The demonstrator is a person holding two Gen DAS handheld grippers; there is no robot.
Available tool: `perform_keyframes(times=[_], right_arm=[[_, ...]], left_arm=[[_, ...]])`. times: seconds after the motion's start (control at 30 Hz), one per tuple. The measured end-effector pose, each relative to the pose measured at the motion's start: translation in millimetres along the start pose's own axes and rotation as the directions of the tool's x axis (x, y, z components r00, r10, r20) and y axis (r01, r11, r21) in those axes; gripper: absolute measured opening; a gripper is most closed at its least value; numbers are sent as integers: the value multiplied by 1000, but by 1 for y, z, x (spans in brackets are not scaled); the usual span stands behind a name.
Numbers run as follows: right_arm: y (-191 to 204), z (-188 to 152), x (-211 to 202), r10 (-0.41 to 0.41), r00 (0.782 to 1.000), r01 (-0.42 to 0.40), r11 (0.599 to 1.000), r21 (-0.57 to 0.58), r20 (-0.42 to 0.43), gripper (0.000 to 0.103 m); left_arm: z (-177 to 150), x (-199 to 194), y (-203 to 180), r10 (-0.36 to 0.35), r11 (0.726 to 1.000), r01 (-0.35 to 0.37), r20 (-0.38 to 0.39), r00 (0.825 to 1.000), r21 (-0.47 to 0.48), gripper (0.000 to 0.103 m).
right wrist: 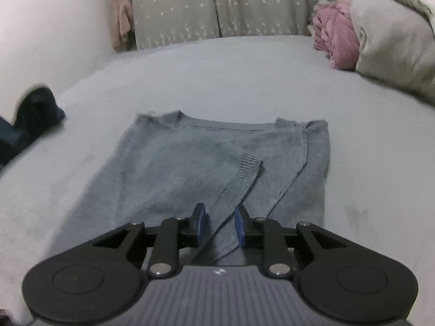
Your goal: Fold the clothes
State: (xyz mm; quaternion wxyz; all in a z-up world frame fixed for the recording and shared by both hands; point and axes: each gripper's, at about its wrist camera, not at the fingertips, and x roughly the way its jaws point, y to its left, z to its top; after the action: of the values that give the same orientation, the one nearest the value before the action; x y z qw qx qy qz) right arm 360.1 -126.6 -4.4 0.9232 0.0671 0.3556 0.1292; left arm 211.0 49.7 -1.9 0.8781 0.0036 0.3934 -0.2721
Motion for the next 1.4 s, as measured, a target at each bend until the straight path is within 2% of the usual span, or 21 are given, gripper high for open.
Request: perform_keyframes(times=[0.07,0.17,0.37,0.5,0.77,0.93,1.03,1.07,1.17,1.23,1.27,1.4], right_arm=[[0,-10,-22,0,1000,0,1000,-12,7,38],[-5,-28,-45,-7,1000,7,1000,-17,-3,38],[-21,-71,-88,-5,999,8,998,55,-44,39],[-31,-93,-112,43,998,-37,991,125,-49,39],[-37,-126,-152,103,994,-90,966,240,-43,41],[-41,-155,-173,158,985,-129,935,329,-63,41],[-45,-166,-182,190,979,-150,915,376,-71,41],[-50,-176,-190,227,971,-178,887,426,-68,41],[-57,-189,-198,295,953,-223,841,493,-71,41],[-58,-196,-200,331,940,-246,819,519,-77,41],[-57,-204,-202,372,924,-269,795,544,-87,41],[-55,-217,-203,418,904,-297,765,571,-90,40]], left_arm=[[0,-5,1,5,1000,-5,11,1000,-8,61],[1,-13,1,9,1000,-9,24,1000,-15,62],[-6,-30,-3,28,1000,-27,46,999,-12,66],[-19,-40,0,65,997,-64,33,997,-32,66],[-45,-72,19,72,986,-67,28,997,-154,67],[-66,-93,38,-13,953,12,-2,1000,-302,67],[-76,-101,50,-60,920,46,-24,998,-388,63],[-79,-102,53,-76,910,56,-32,997,-412,61],[-88,-104,53,-133,892,104,-34,991,-441,54],[-102,-105,49,-200,876,164,-33,979,-454,53],[-106,-105,48,-214,872,175,-33,976,-457,52],[-123,-102,51,-285,835,243,-10,958,-494,52]])
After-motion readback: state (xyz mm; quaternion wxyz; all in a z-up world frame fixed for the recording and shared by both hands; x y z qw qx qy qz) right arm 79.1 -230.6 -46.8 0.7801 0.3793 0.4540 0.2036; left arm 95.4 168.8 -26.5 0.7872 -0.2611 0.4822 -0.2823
